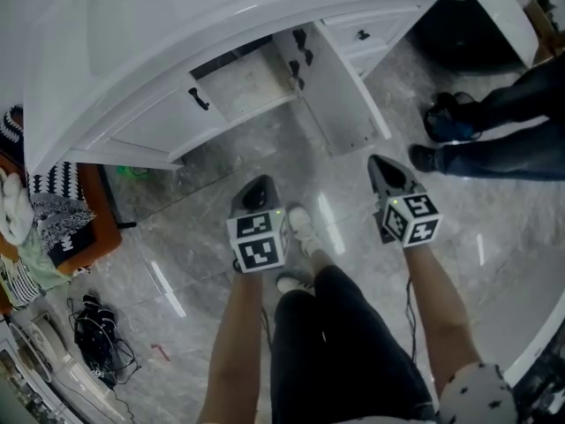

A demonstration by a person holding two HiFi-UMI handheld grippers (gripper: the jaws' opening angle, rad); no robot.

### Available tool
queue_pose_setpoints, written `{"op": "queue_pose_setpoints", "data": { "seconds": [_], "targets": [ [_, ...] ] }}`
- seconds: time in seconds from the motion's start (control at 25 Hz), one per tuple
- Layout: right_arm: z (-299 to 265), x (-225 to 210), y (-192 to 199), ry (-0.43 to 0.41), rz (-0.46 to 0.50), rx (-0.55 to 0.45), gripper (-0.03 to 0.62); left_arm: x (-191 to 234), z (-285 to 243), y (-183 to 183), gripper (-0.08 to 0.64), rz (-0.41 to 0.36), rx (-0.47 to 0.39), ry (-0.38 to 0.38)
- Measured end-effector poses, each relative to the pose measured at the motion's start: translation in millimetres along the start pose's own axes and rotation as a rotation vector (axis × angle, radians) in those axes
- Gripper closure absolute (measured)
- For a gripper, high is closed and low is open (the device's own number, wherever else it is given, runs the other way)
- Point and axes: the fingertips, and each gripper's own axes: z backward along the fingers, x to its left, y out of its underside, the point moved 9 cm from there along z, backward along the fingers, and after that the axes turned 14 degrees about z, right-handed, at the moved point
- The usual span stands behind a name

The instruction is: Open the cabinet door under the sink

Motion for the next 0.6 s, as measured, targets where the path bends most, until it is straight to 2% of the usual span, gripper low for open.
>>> {"op": "queue_pose_setpoints", "data": {
  "seconds": [0.6],
  "targets": [
    [-22.8, 53.4, -37.4, -0.097, -0.011, -0.009, 0.584, 19.1, 6.7, -14.2, 0.563, 0.038, -0.036, -0.03]
  ]
}}
